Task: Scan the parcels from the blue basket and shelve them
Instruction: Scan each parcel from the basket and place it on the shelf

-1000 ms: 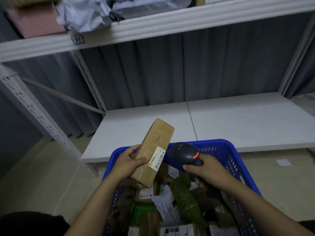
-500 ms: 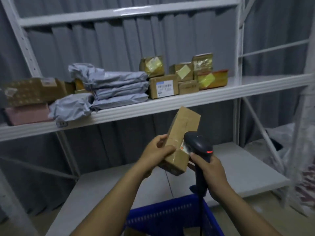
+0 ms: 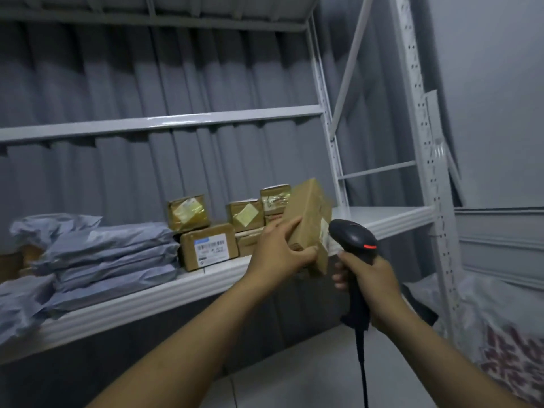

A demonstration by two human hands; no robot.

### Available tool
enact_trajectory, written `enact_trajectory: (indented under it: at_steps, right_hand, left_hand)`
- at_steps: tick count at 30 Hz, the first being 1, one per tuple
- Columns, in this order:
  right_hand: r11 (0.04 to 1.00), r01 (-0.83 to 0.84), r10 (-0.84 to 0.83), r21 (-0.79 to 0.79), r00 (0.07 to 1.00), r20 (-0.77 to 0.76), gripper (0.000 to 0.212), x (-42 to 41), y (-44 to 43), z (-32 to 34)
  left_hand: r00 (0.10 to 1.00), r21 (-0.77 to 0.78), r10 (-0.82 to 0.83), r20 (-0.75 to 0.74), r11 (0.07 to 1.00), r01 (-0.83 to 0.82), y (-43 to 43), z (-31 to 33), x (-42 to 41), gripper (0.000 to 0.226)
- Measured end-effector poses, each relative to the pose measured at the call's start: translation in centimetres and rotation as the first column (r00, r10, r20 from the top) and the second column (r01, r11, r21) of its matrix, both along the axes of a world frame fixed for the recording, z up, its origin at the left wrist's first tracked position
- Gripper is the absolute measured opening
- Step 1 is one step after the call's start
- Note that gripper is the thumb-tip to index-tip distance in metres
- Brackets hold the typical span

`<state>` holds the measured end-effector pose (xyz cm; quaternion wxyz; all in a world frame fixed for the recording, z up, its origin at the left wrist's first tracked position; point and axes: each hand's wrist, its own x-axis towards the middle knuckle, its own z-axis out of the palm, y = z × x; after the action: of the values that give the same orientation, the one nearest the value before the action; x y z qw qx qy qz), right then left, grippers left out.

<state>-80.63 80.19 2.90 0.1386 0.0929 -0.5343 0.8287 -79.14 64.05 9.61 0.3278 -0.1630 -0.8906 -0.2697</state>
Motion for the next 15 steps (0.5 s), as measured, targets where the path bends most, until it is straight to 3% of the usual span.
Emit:
enact_trajectory:
  at_steps: [9, 12, 15]
  right_hand:
    - [0.990, 0.129, -0.130, -0.056, 0.992, -0.006, 0.011, -10.4, 6.1, 1.2]
    - [0.988, 0.149, -0.148, -0.035, 0.989, 0.006, 0.013, -13.0, 7.3, 0.7]
    - [0.987, 0.158, -0.158, -0.004, 0.987, 0.012, 0.014, -14.7, 8.0, 0.0]
  left_hand:
    - [0.989, -0.107, 0.121, -0.089, 0.986, -0.130, 8.2, 2.3, -12.3, 0.022]
    - [0.962, -0.223, 0.239, -0.130, 0.939, -0.264, 9.3, 2.7, -15.6, 0.032]
    - [0.945, -0.326, 0.319, -0.077, 0.887, -0.326, 9.8, 3.0, -18.4, 0.036]
